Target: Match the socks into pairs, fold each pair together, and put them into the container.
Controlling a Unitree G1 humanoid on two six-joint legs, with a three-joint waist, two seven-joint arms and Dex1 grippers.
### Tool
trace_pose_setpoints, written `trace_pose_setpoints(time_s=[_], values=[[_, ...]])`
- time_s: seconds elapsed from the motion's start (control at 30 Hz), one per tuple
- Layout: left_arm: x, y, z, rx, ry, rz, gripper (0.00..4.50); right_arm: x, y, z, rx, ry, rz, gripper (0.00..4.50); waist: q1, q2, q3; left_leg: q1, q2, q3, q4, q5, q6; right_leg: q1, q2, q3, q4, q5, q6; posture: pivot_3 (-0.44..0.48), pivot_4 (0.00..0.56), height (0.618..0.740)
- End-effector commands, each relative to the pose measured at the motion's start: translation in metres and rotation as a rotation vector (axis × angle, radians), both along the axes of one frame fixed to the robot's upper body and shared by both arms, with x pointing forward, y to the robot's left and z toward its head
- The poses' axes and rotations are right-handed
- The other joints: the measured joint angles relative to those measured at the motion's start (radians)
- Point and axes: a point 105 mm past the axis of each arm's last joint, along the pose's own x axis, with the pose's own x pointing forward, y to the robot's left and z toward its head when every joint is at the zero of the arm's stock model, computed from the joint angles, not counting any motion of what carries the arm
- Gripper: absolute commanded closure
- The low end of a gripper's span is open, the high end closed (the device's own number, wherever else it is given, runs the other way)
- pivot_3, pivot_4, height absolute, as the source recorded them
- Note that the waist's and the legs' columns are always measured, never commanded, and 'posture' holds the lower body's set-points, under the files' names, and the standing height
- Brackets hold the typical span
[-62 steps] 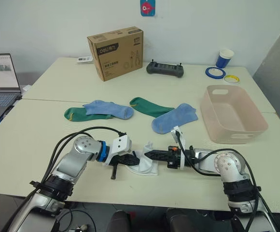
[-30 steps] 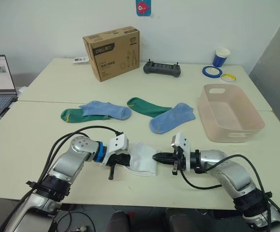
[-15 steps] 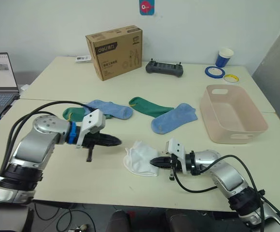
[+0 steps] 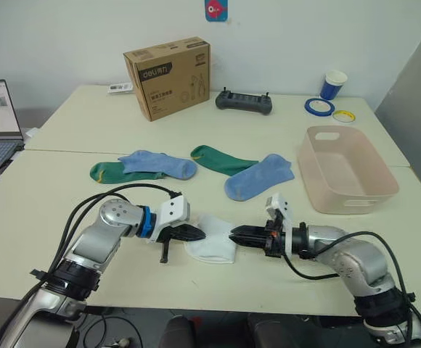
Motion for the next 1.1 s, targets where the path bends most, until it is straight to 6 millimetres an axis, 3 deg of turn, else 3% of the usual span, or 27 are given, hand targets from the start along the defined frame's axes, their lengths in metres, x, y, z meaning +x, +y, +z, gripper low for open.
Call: trace_pose_setpoints(time_s=[0.03, 0.2, 0.37, 0.7, 0.83, 0.93, 1.03, 1.1], values=[[-0.001, 0.009, -0.009, 0.02, 0.01, 0.024, 4.5, -0.004, -0.01, -0.006, -0.07, 0.137, -0.08, 2.23, -0.001, 0.0, 0.0, 0.0, 0.0, 0.0, 0.0, 0.0, 0.0, 0.0, 0.0, 0.0, 0.0, 0.0, 0.0, 0.0, 0.15, 0.74], [-0.007, 0.014, -0.017, 0.031, 0.023, 0.017, 4.5, 0.003, -0.009, -0.011, -0.078, 0.267, -0.144, 0.55, -0.006, 0.0, 0.0, 0.001, 0.0, 0.001, 0.0, 0.0, 0.0, 0.0, 0.0, 0.0, 0.0, 0.0, 0.0, 0.0, 0.15, 0.74], [-0.008, 0.019, -0.019, 0.039, 0.03, 0.03, 4.5, 0.01, 0.002, -0.019, -0.069, 0.366, -0.173, 0.55, -0.011, 0.0, -0.001, 0.001, 0.0, 0.0, -0.001, 0.0, 0.0, 0.0, 0.0, 0.0, 0.0, 0.0, 0.0, 0.0, 0.15, 0.74], [-0.005, 0.019, -0.016, 0.028, 0.022, 0.041, 4.5, 0.014, 0.036, -0.012, 0.03, 0.46, -0.095, 0.55, -0.028, 0.001, -0.001, 0.001, 0.0, 0.0, -0.002, 0.0, 0.0, 0.0, 0.0, 0.0, 0.0, 0.0, 0.0, 0.0, 0.15, 0.74], [-0.005, 0.018, -0.015, 0.023, 0.021, 0.041, 4.5, 0.009, 0.04, -0.015, 0.022, 0.48, -0.064, 0.55, -0.029, 0.001, -0.001, 0.001, 0.0, 0.0, -0.003, 0.0, 0.0, 0.0, 0.0, 0.0, 0.0, 0.0, 0.0, 0.0, 0.15, 0.74], [-0.005, 0.017, -0.013, 0.014, 0.024, 0.038, 4.5, 0.017, 0.041, -0.017, 0.039, 0.477, -0.111, 0.55, -0.03, 0.001, -0.001, 0.001, 0.0, 0.0, -0.003, 0.0, 0.0, 0.0, 0.0, 0.0, 0.0, 0.0, 0.0, 0.0, 0.15, 0.74], [-0.006, 0.017, -0.012, 0.006, 0.027, 0.038, 4.5, 0.022, 0.04, -0.017, 0.053, 0.469, -0.135, 1.14, -0.03, 0.001, -0.001, 0.002, 0.0, 0.0, -0.003, 0.0, 0.0, 0.0, 0.0, 0.0, 0.0, 0.0, 0.0, 0.0, 0.15, 0.74], [-0.007, 0.016, -0.011, 0.001, 0.03, 0.037, 4.5, 0.021, 0.041, -0.018, 0.051, 0.469, -0.124, 1.8, -0.03, 0.001, -0.001, 0.002, 0.0, 0.0, -0.003, 0.0, 0.0, 0.0, 0.0, 0.0, 0.0, 0.0, 0.0, 0.0, 0.15, 0.74]])
